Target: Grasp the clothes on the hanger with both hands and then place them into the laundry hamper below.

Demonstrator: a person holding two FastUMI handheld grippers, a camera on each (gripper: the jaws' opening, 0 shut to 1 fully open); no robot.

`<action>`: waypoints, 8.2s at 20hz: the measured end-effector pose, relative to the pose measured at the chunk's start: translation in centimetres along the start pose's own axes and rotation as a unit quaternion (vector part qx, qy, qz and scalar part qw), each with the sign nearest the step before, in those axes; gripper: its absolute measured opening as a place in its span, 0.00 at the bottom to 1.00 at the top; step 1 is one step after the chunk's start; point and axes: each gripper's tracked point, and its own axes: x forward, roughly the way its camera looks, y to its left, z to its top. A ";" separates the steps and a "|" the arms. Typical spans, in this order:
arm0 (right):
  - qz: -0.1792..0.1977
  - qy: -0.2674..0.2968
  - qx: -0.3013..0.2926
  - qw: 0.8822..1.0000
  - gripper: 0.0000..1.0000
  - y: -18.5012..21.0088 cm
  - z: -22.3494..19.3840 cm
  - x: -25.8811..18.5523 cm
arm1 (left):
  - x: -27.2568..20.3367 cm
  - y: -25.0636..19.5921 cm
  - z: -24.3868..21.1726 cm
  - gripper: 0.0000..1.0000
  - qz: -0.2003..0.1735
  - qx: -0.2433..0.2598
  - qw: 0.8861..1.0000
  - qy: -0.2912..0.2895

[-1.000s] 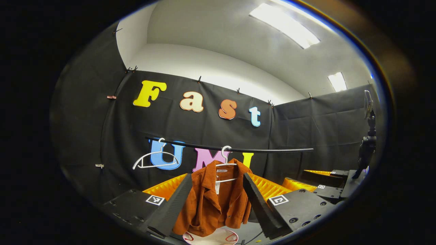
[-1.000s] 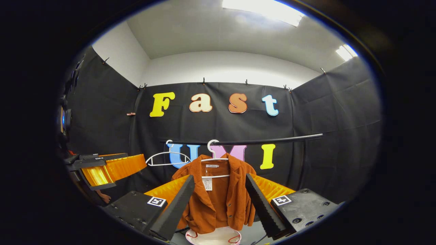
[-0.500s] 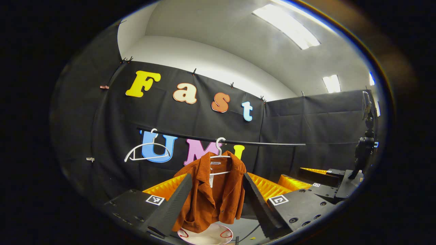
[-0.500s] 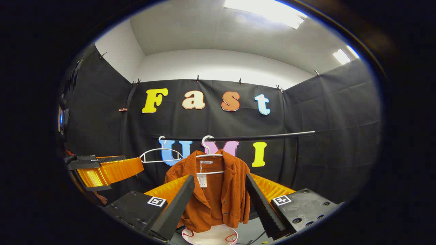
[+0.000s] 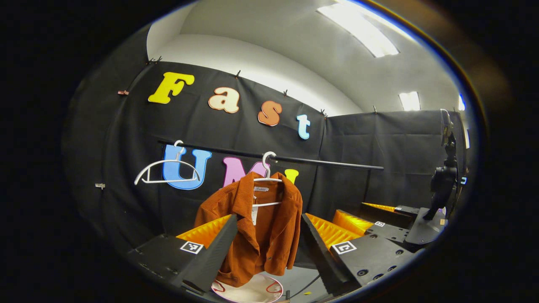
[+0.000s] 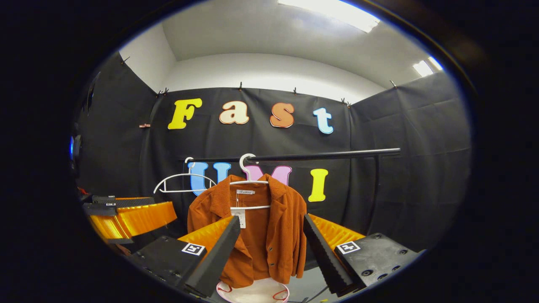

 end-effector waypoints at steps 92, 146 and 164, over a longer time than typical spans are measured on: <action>0.154 0.114 0.135 0.972 0.28 -10.8 -20.4 28.1 | 13.3 22.4 -11.9 0.07 0.378 -0.022 0.924 0.055; 0.244 0.489 0.075 0.834 0.57 3.1 -38.2 12.4 | 16.1 11.4 -35.5 0.83 0.239 -0.157 0.855 0.432; 0.227 0.465 0.077 0.852 0.99 2.0 -36.6 11.7 | 12.2 11.1 -32.0 0.96 0.244 -0.093 0.882 0.393</action>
